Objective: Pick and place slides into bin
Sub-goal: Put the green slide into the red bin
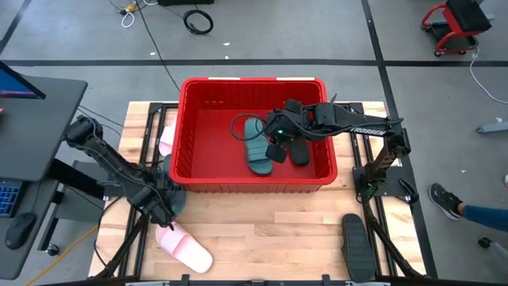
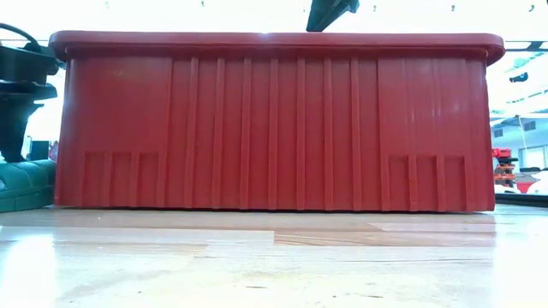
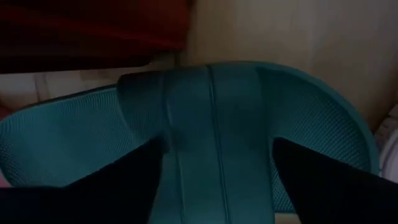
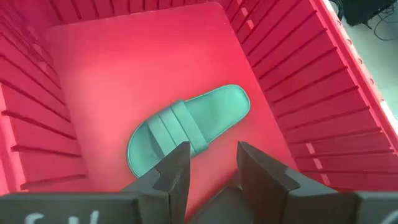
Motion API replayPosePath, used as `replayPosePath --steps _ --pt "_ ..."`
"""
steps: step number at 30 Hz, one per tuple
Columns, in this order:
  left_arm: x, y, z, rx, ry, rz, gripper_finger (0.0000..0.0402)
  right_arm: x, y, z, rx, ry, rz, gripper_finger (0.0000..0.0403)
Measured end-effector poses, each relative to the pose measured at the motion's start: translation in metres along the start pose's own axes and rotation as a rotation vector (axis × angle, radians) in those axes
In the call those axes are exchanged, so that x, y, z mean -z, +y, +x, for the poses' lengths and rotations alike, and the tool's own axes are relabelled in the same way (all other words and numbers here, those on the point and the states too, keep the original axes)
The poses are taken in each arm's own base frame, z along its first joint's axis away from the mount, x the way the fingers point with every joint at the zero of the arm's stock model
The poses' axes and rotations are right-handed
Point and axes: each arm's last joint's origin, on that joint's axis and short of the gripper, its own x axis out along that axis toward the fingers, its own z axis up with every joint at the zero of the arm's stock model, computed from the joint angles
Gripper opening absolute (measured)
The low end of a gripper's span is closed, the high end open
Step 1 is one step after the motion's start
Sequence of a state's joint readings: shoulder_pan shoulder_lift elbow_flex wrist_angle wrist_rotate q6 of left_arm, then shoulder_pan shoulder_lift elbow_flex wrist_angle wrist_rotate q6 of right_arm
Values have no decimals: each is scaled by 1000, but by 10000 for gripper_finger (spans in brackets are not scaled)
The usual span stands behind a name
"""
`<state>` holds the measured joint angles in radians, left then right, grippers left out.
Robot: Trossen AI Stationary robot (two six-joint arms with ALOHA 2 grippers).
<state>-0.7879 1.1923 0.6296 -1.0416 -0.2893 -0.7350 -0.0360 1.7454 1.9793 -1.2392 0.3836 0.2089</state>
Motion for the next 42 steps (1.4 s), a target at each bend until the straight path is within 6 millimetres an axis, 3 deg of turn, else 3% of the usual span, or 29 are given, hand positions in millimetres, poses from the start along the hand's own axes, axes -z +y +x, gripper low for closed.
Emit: replayPosePath --steps 9,16,24,31,37,42 --pt "-5 -13 -2 247 47 18 187 1 0 0 1 5 -12 138" --pt "-10 -15 -11 299 55 15 166 1 0 0 1 6 -25 138" --pt "-31 -18 -48 352 -69 98 180 1 0 0 1 5 -25 138" --pt "-17 -4 -38 171 60 9 219 1 0 0 1 6 -24 138" --pt "-5 0 -16 121 116 -67 267 1 0 0 1 5 -20 138" --pt "-6 2 -11 127 134 -107 287 1 2 -1 -3 4 -26 138"
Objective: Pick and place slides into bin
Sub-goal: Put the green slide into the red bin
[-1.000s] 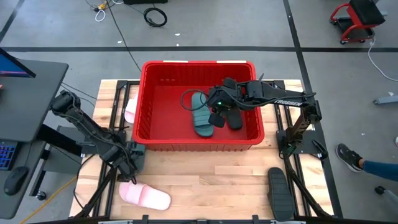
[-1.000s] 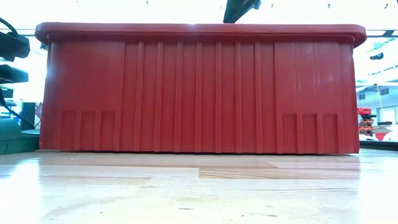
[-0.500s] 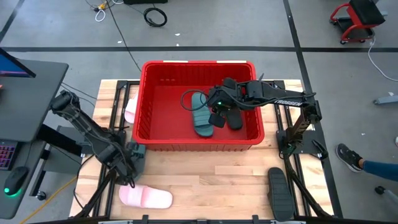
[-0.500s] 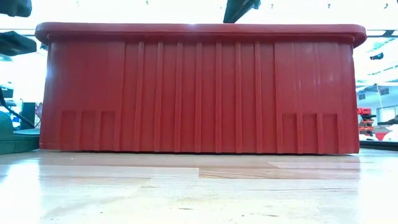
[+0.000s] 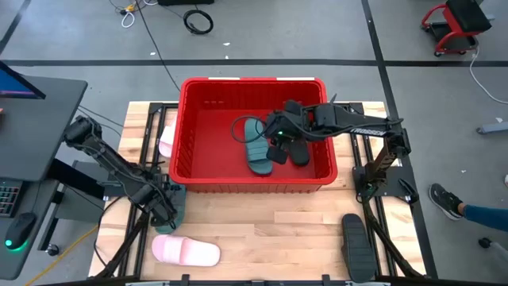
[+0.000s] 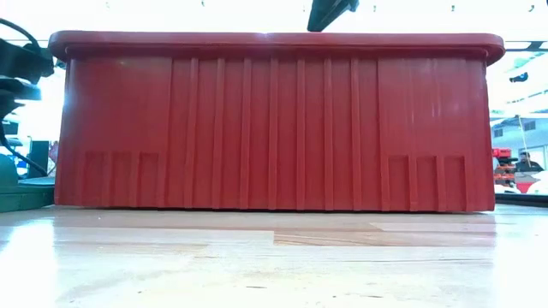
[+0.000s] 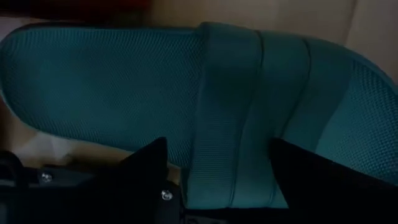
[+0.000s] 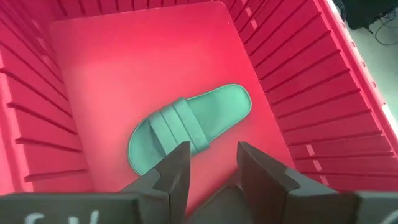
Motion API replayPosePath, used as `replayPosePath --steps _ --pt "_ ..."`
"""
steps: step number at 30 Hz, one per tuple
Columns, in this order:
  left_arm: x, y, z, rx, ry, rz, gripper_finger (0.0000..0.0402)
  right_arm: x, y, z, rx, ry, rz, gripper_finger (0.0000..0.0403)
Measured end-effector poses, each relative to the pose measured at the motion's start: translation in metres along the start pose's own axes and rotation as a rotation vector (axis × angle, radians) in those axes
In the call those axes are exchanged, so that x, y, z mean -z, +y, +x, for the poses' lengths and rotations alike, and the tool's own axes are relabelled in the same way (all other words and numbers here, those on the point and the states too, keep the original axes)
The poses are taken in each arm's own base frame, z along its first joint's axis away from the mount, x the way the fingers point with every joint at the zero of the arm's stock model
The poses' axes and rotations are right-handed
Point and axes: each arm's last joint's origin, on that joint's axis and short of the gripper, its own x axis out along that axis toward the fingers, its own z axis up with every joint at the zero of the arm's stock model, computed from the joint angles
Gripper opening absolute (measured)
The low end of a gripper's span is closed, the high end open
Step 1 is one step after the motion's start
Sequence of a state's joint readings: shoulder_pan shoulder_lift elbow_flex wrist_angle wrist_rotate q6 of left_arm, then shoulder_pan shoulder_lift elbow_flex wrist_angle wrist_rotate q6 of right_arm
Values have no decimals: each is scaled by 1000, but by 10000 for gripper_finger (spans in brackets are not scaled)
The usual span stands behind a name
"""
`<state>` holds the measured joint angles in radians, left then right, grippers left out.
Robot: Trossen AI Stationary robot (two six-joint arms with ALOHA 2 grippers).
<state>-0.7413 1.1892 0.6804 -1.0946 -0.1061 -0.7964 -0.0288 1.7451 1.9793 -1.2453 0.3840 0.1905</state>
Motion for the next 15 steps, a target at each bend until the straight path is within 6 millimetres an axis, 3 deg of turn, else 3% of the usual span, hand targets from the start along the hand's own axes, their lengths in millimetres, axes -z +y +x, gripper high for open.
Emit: replayPosePath --steps 9,15 --pt "-10 -17 -2 275 -23 124 268 0 0 0 -4 1 16 138" --pt "-9 -19 -3 338 22 128 241 0 0 0 -15 3 16 138"
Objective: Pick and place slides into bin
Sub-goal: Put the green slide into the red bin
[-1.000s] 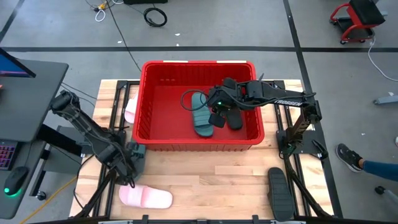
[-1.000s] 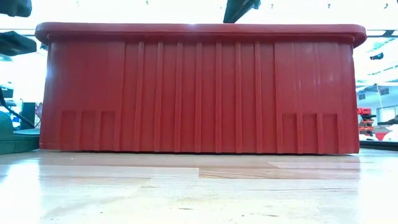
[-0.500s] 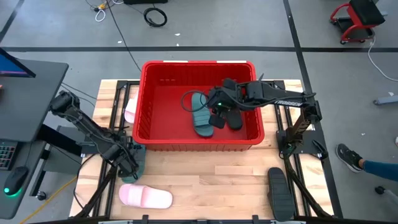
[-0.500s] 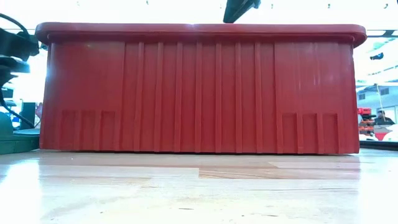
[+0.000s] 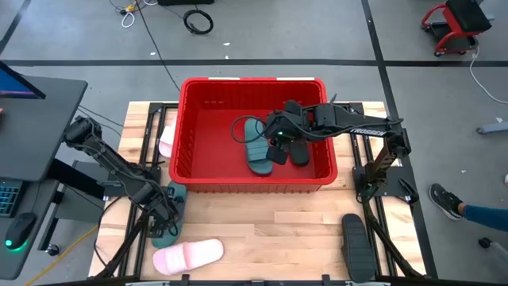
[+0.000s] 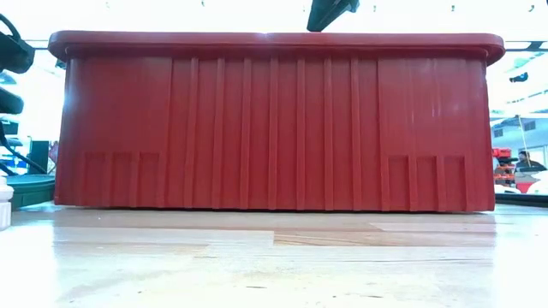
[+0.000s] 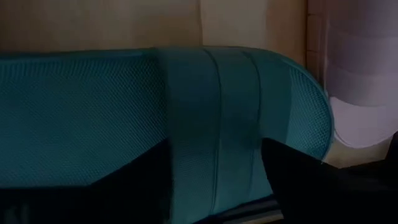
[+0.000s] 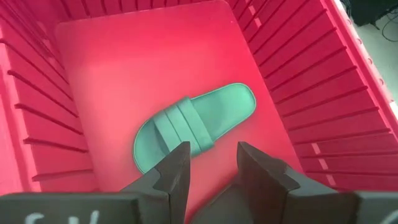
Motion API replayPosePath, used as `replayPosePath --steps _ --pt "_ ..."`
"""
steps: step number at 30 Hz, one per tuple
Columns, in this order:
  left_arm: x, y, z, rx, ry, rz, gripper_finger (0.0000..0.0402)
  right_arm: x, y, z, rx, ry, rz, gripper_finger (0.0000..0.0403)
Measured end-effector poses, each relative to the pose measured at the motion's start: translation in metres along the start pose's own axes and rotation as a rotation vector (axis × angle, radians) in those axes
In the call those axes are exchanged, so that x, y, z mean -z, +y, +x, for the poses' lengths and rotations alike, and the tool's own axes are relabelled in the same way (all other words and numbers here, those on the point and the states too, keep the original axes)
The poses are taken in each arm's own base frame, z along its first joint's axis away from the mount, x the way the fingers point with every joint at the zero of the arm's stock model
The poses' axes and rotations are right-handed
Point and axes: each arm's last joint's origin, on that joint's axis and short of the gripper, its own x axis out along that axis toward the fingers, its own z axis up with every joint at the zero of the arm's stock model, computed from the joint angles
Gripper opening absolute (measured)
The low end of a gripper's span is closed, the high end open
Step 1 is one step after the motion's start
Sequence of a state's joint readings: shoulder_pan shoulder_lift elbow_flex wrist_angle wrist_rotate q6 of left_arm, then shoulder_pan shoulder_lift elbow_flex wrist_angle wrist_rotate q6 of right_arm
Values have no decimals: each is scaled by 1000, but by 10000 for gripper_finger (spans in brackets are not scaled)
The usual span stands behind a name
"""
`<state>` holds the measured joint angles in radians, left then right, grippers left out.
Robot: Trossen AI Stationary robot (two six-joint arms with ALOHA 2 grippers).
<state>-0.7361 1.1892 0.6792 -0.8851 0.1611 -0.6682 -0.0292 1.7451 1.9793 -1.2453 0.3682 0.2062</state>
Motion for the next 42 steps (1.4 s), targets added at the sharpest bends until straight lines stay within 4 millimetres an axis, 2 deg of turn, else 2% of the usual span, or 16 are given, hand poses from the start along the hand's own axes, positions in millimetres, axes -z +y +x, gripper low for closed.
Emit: replayPosePath --steps 5,10,15,18,21,28,34,38,42 --pt "0 0 0 9 8 1 217 0 0 0 0 0 0 138" --pt "1 -3 0 87 53 33 174 0 0 0 -3 1 1 138" --pt "-3 -6 0 122 14 32 130 0 1 0 -33 7 9 138" --pt "-4 -7 0 134 15 12 118 0 2 0 -60 13 10 138" --pt "-5 -4 1 160 27 -8 126 0 2 0 -71 15 10 138" --pt "1 12 30 344 118 -118 180 0 2 0 -80 17 3 138" --pt "-3 10 27 367 93 -98 193 1 5 -1 -92 17 -8 138" --pt "-4 9 26 368 82 -67 155 1 4 -1 -91 17 -11 138" --pt "-3 9 26 370 82 -44 72 1 4 -1 -91 17 -12 138"
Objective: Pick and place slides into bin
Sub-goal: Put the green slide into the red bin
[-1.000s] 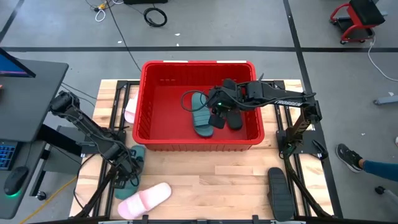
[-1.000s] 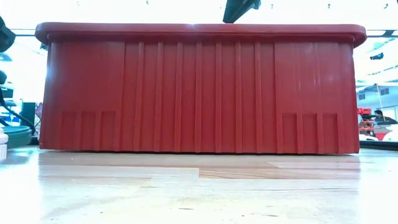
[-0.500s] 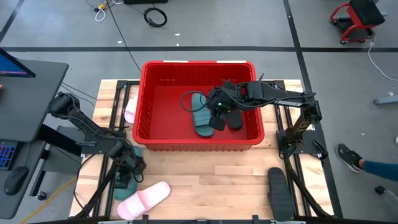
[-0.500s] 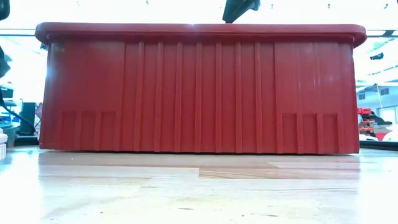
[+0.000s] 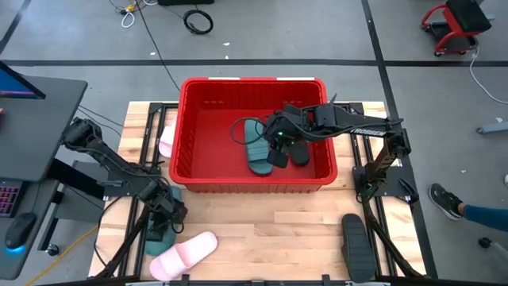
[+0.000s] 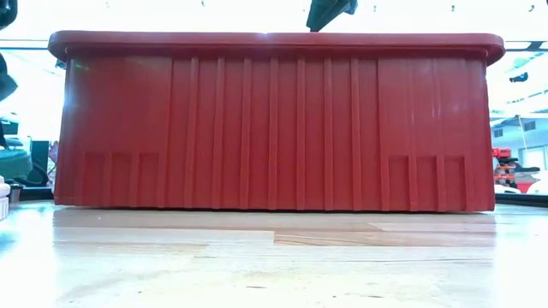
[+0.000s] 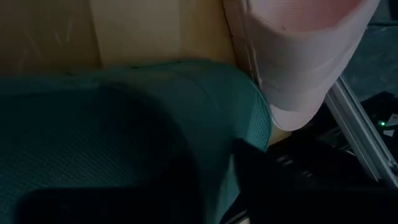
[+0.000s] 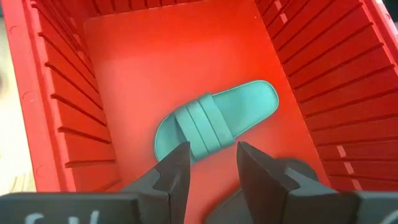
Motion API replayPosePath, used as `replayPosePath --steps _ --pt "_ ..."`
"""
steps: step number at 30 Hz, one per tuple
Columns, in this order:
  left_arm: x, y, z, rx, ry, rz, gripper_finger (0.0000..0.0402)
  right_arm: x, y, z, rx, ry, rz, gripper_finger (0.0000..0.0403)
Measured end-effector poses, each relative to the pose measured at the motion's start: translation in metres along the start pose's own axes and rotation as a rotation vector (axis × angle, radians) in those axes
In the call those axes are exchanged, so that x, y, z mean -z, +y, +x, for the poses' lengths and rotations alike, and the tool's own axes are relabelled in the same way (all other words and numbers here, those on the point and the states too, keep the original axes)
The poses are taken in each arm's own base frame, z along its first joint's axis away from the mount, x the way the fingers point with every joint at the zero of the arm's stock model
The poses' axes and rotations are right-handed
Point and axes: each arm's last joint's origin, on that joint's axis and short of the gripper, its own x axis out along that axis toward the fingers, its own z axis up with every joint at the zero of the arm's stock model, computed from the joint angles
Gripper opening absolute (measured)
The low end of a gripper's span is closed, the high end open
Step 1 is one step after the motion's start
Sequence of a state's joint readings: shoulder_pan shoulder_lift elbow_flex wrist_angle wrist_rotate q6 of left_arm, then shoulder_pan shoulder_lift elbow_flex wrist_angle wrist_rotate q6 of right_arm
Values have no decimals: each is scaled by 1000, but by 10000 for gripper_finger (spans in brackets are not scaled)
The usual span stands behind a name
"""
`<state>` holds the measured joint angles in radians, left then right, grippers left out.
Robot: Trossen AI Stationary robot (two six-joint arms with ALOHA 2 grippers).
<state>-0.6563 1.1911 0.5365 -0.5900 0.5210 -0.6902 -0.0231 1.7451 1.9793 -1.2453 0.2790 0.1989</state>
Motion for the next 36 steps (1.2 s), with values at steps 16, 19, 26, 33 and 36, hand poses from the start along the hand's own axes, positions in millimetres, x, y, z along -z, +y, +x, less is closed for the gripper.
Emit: replayPosePath --steps 16,19,26,33,36 --pt "0 -26 -32 -5 114 -108 16 0 0 0 -2 0 -32 138" --pt "-4 -47 -54 21 108 -44 15 0 0 0 1 -3 -43 138" --pt "1 -91 -106 97 114 110 17 0 0 0 1 -5 -44 138" --pt "10 -129 -161 155 14 102 11 0 4 -1 -4 -6 -76 138" --pt "11 -139 -183 124 -120 137 11 0 4 -1 -3 -7 -95 138"
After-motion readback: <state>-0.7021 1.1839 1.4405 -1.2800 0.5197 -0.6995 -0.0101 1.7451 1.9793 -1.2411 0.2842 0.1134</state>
